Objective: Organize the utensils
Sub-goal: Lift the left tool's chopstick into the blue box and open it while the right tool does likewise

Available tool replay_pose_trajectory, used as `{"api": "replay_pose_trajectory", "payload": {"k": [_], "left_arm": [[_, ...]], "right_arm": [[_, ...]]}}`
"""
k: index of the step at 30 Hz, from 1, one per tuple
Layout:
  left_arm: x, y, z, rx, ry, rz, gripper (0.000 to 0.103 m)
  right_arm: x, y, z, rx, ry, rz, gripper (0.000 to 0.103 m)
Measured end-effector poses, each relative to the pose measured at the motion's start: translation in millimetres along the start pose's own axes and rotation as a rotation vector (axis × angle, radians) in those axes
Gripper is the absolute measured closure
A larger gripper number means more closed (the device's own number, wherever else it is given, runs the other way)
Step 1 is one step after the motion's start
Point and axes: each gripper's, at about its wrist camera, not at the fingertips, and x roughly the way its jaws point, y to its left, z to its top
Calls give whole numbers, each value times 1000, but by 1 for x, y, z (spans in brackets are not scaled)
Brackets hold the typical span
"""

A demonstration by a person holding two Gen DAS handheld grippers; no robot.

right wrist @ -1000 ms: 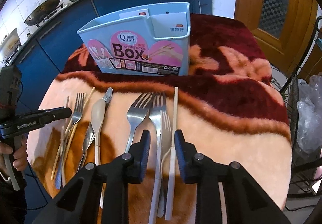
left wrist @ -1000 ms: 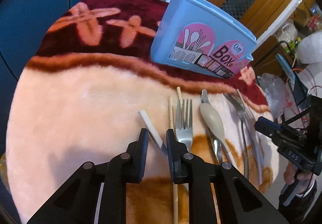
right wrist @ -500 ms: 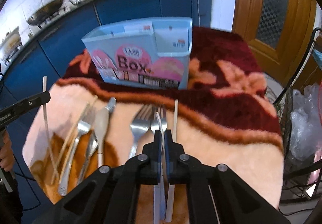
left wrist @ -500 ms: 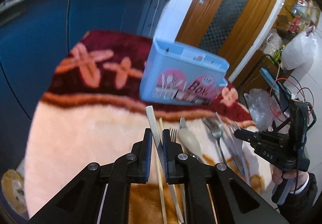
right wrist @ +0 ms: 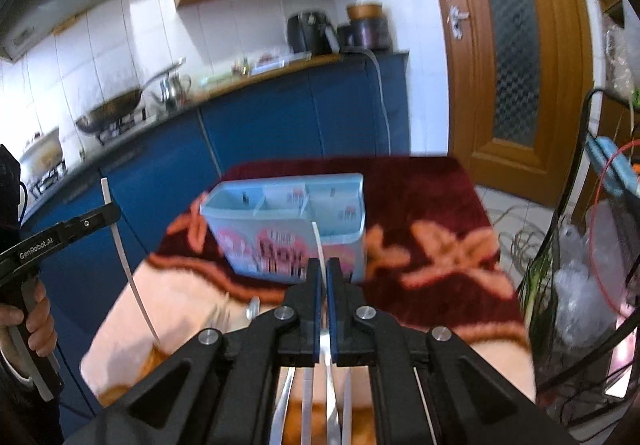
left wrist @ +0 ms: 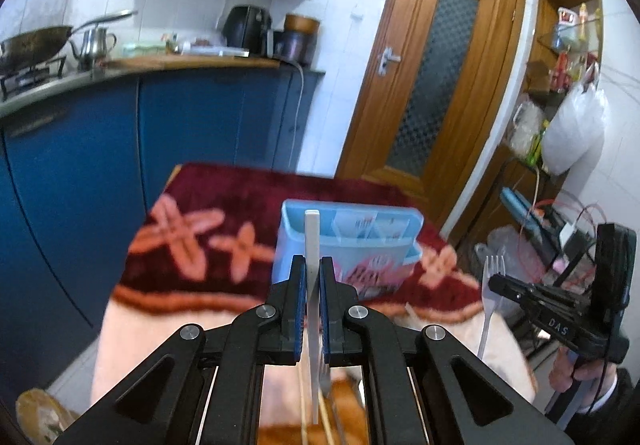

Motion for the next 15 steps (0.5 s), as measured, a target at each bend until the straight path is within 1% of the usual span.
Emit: {"api": "replay_pose_trajectory", "payload": {"k": [3, 7, 12, 15], "left_arm": [[-1, -5, 20, 10, -60, 0, 97], [5, -13, 45, 39, -140, 22, 97], [16, -18, 70, 41, -201, 29, 97], [25, -23, 81, 72, -243, 51, 97]], "right_arm": [[-2, -1, 18, -9, -64, -14, 99], [0, -1, 38, -7, -132, -13, 99], [8, 3, 58, -45, -212, -22, 99], [18, 7, 70, -72, -250, -36, 99]]}}
